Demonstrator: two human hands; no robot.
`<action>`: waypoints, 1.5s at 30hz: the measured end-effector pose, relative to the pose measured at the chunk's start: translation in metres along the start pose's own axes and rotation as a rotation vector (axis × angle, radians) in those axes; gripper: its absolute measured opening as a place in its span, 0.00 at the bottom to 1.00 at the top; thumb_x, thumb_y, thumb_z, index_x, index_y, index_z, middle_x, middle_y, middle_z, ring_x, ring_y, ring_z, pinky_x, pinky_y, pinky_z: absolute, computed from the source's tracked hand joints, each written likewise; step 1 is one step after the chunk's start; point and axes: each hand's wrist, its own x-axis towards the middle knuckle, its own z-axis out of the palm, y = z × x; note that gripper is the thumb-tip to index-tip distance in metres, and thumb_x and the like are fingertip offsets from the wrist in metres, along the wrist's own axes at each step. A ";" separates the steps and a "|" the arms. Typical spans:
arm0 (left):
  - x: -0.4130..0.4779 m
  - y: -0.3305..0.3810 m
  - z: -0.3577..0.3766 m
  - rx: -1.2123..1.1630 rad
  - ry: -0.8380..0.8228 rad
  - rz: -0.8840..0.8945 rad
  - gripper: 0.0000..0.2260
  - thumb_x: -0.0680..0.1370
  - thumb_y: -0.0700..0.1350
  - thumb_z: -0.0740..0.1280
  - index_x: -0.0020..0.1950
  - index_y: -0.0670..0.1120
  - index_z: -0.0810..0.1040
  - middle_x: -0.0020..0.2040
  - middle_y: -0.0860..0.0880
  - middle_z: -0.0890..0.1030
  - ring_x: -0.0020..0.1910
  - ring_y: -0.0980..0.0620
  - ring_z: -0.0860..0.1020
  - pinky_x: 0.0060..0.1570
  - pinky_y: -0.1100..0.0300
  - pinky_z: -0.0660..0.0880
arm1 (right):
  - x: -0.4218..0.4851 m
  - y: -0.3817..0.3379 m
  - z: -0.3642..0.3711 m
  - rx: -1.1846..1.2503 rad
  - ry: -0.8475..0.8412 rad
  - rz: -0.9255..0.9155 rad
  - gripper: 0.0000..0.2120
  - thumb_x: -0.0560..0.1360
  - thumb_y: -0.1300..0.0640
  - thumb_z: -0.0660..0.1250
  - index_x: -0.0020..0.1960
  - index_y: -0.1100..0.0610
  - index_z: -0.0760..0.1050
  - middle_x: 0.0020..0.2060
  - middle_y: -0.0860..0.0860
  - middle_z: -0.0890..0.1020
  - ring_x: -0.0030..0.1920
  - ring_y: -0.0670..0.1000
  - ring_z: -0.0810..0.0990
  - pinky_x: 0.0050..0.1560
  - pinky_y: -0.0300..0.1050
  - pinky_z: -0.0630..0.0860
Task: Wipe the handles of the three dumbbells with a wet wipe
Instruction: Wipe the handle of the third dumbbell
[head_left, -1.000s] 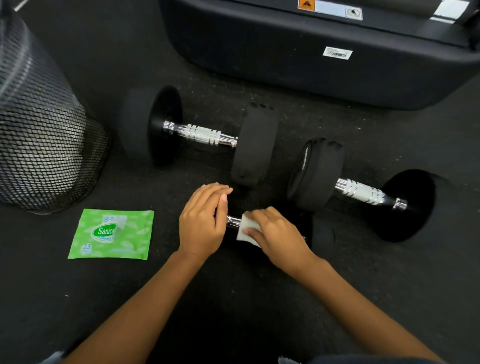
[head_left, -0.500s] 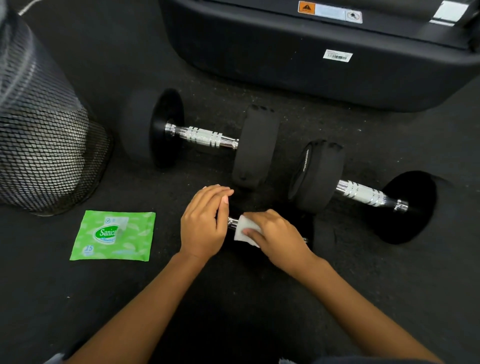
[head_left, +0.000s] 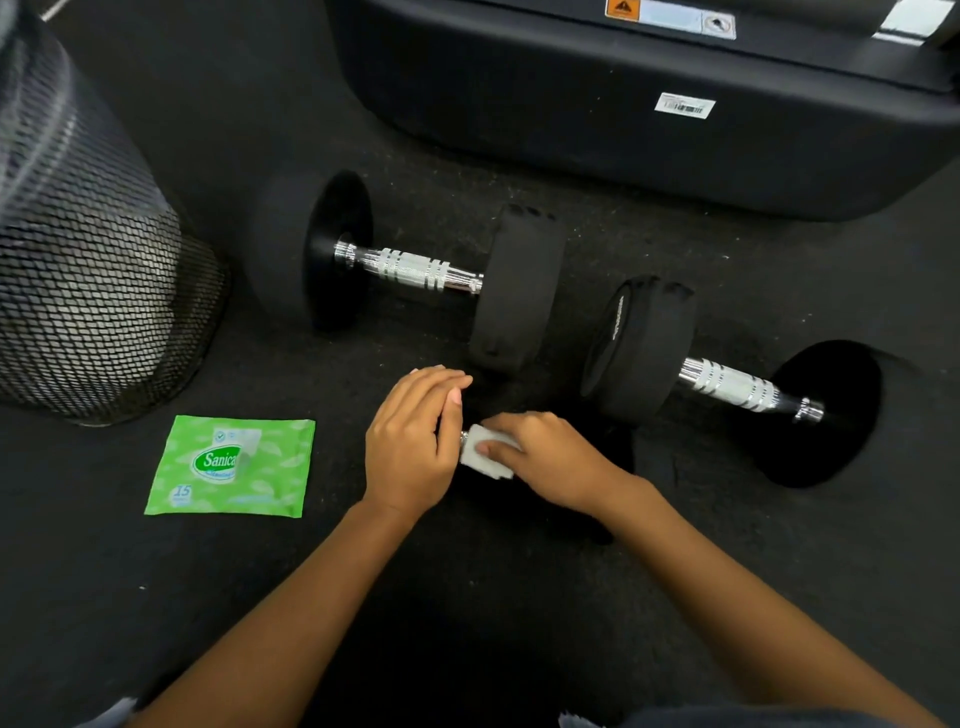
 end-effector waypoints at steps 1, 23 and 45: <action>0.000 0.000 0.000 -0.004 0.003 0.003 0.15 0.80 0.44 0.55 0.55 0.42 0.81 0.53 0.47 0.82 0.58 0.53 0.76 0.63 0.56 0.69 | 0.004 -0.005 0.000 0.012 -0.018 0.006 0.13 0.79 0.50 0.59 0.57 0.56 0.75 0.49 0.53 0.80 0.50 0.53 0.78 0.49 0.48 0.73; 0.000 0.000 -0.001 0.006 -0.011 0.000 0.15 0.79 0.43 0.55 0.55 0.42 0.81 0.53 0.47 0.82 0.58 0.54 0.75 0.64 0.58 0.67 | -0.025 0.007 0.027 -0.456 0.403 -0.286 0.26 0.59 0.60 0.79 0.56 0.60 0.77 0.47 0.53 0.83 0.45 0.51 0.82 0.49 0.41 0.77; 0.000 -0.001 0.000 0.006 -0.010 -0.009 0.16 0.80 0.44 0.55 0.55 0.42 0.81 0.53 0.48 0.82 0.58 0.55 0.74 0.63 0.57 0.68 | -0.004 -0.015 0.026 -0.153 0.297 -0.140 0.11 0.79 0.54 0.60 0.56 0.59 0.75 0.51 0.54 0.80 0.52 0.52 0.74 0.51 0.43 0.68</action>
